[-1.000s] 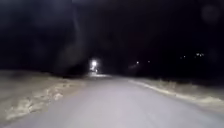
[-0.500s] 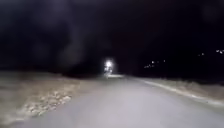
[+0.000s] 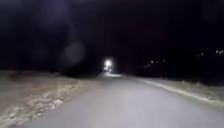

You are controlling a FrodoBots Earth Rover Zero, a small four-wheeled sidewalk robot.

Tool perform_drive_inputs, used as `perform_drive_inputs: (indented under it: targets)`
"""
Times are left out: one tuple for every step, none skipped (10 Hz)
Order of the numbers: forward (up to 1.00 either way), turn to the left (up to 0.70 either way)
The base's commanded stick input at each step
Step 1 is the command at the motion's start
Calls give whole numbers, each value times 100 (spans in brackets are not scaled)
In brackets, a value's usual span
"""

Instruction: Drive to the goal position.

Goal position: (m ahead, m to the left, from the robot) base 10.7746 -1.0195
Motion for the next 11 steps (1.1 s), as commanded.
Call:
perform_drive_inputs:
  targets:
    - [70, 0]
    - [70, 0]
    - [70, 0]
    - [70, 0]
    - [70, 0]
    - [70, 0]
    - [70, 0]
    - [70, -9]
    - [70, -26]
    - [70, -35]
    - [70, -14]
